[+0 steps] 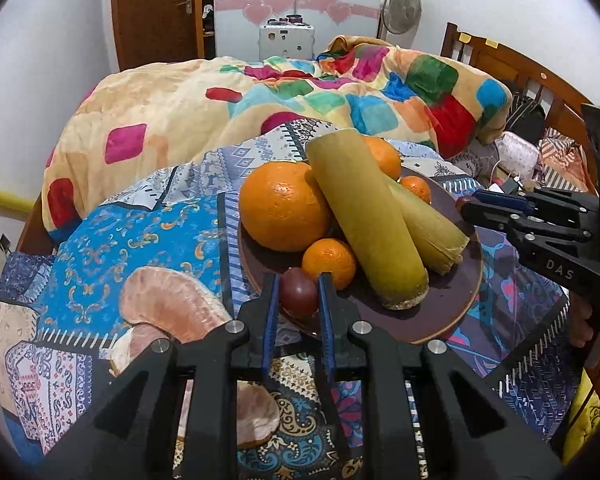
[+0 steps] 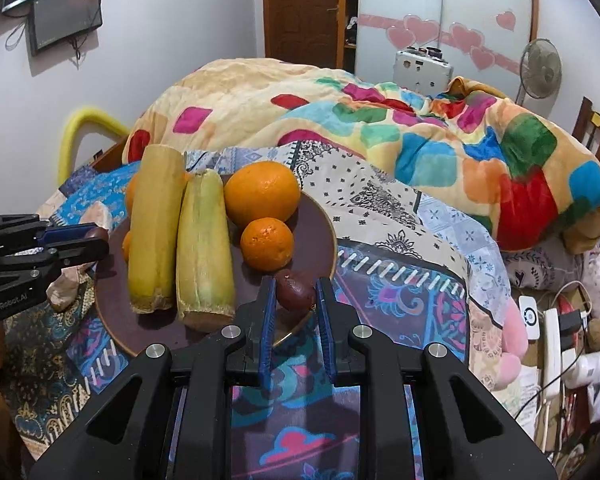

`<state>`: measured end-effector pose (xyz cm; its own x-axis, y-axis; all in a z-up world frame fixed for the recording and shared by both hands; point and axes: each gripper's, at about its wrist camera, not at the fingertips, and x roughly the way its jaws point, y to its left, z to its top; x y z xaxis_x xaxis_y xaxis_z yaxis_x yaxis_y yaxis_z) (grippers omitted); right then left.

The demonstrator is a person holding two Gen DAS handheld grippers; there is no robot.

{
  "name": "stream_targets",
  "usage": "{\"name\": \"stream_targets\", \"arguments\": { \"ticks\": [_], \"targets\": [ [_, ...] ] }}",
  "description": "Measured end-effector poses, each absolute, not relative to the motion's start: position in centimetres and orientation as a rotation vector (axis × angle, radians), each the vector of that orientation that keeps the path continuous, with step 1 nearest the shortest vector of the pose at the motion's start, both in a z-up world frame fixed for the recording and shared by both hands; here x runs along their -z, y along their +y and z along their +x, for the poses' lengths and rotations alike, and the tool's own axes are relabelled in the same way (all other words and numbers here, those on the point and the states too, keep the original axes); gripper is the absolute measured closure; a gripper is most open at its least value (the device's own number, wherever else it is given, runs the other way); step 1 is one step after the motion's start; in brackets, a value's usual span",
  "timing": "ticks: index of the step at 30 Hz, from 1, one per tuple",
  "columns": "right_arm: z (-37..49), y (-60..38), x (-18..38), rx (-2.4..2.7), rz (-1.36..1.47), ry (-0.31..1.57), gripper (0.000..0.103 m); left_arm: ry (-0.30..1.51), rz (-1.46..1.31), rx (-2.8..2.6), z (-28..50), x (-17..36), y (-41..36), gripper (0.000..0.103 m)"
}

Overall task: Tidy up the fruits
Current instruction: 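Carry the plum onto the brown plate and open the right gripper, then move both grippers toward the peeled pomelo segments on the cloth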

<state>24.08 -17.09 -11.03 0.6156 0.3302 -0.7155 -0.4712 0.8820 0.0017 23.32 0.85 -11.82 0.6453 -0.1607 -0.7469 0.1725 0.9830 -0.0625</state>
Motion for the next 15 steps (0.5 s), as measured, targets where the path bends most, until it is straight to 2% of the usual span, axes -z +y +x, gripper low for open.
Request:
{"name": "stream_targets", "arguments": {
  "ticks": [3,7,9,14,15],
  "targets": [
    [24.4,-17.1,11.2,-0.472,-0.193,0.794,0.084,0.858,0.018,0.198,23.4,11.9,0.6,0.084],
    [24.8,-17.2,11.5,-0.476,-0.168,0.809,0.064,0.864,0.01,0.205,23.4,11.8,0.6,0.076],
    [24.8,-17.4,11.4,-0.473,-0.156,0.806,0.063,0.858,0.012,0.203,23.3,11.6,0.7,0.07],
    [24.7,-17.9,10.8,-0.47,-0.127,0.801,0.063,0.846,0.008,0.192,22.4,10.8,1.1,0.067],
    [24.5,-18.0,10.6,-0.472,-0.12,0.798,0.063,0.84,0.011,0.182,22.1,10.6,1.3,0.064]
  ]
}}
